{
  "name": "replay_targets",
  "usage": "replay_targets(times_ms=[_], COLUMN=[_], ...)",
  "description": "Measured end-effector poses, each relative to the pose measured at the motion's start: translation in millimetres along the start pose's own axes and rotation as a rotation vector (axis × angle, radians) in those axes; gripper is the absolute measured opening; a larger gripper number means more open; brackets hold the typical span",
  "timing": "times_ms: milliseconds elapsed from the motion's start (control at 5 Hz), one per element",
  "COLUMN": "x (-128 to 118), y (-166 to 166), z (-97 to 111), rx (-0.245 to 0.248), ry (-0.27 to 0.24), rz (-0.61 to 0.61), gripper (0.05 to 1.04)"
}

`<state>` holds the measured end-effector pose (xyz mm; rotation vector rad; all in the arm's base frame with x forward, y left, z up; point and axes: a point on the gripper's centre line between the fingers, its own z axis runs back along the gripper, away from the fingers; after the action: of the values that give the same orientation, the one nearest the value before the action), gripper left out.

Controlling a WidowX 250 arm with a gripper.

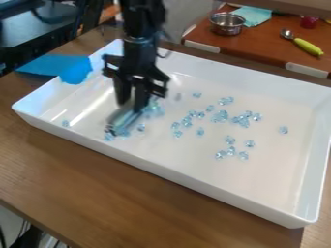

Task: Sweep into pile

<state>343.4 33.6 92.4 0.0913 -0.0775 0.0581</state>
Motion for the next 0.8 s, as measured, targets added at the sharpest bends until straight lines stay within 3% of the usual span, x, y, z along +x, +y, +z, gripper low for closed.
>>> replay_targets(times_ms=[800], x=[11], y=[-73], z=[8], rx=[-0.025], ry=[0.063], rz=[0.028], gripper=[0.344])
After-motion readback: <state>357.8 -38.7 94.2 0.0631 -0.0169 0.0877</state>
